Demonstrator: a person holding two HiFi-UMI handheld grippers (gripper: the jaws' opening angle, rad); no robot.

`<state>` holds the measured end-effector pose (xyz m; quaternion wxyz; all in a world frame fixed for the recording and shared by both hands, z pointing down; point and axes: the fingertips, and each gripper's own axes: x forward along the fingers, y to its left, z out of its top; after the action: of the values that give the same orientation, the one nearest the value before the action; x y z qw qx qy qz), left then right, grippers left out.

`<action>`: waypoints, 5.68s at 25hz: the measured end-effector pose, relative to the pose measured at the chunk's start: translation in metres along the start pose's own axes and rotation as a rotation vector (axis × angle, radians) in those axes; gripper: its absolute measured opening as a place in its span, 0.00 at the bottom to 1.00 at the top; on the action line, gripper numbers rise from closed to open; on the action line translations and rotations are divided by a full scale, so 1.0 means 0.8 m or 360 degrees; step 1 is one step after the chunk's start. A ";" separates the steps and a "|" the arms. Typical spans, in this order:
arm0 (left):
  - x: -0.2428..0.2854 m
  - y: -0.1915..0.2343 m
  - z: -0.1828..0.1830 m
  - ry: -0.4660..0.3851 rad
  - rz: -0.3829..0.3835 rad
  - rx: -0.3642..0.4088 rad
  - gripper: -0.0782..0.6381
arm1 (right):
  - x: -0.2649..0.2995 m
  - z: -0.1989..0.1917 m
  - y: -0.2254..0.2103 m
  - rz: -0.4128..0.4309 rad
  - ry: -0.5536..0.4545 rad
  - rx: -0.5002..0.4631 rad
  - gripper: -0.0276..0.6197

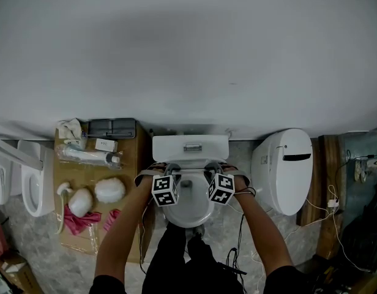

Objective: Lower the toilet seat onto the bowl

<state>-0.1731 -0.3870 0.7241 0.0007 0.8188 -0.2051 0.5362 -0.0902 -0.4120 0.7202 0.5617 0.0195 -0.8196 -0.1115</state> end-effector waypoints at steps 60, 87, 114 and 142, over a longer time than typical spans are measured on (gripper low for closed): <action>0.113 -0.451 -0.085 0.0128 -0.0075 0.0297 0.24 | 0.116 -0.124 0.460 0.0276 -0.0015 -0.0345 0.22; 0.272 -0.558 -0.170 0.0158 -0.0225 0.0368 0.25 | 0.282 -0.197 0.560 0.0430 0.0021 -0.0151 0.24; 0.326 -0.575 -0.194 0.0180 -0.0245 0.0236 0.24 | 0.346 -0.215 0.557 0.0358 0.0061 0.0145 0.10; -0.321 -0.351 0.069 -0.0777 0.0962 -0.1365 0.12 | -0.326 0.030 0.339 -0.0718 -0.1022 0.1475 0.09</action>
<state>-0.1175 -0.0561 0.5368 0.1319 0.7503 -0.6231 0.1770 0.0090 -0.1031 0.5281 0.1819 0.4007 -0.8869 0.1405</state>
